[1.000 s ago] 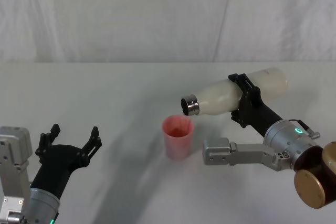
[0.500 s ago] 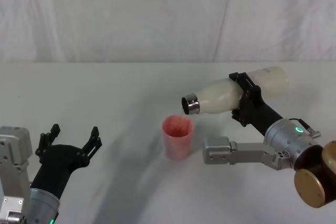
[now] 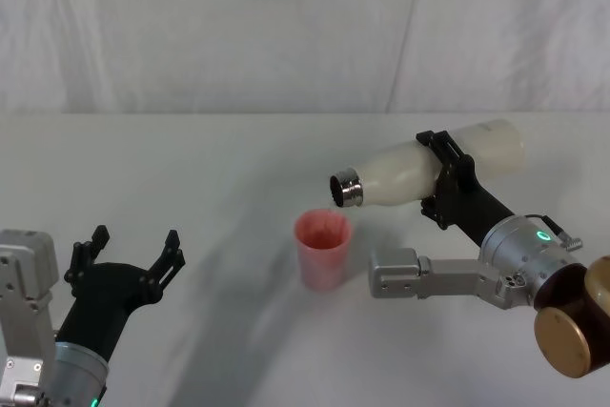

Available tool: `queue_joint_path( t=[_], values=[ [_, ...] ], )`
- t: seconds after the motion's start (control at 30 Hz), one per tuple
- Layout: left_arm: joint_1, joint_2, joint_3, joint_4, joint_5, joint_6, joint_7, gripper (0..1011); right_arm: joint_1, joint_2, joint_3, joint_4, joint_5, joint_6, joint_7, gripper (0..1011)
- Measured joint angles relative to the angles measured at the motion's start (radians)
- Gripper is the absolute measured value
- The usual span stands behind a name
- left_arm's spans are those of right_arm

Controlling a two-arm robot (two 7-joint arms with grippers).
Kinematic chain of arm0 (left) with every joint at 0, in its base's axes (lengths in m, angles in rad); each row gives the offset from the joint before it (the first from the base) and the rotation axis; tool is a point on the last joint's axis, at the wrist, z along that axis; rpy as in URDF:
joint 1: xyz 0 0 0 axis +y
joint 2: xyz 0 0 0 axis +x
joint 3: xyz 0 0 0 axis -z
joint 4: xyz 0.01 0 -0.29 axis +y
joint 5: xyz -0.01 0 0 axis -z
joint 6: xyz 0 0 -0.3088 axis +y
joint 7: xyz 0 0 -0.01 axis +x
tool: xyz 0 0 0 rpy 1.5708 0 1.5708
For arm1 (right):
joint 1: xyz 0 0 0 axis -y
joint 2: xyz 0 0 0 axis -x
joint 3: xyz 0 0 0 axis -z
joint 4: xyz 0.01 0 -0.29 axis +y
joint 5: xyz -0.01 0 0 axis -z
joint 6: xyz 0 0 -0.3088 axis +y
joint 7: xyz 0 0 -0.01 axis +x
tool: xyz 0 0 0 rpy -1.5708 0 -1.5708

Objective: Grasp the thermos with one hand and pour water into the cup lid.

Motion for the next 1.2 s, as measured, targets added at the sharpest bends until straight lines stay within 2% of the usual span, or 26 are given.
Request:
queue_joint_path(
  t=[1.2],
  values=[
    [0.000, 0.000, 0.000, 0.000, 0.000, 0.000, 0.000, 1001, 0.001, -0.002, -0.001, 0.000, -0.003, 0.002, 0.003, 951]
  ],
)
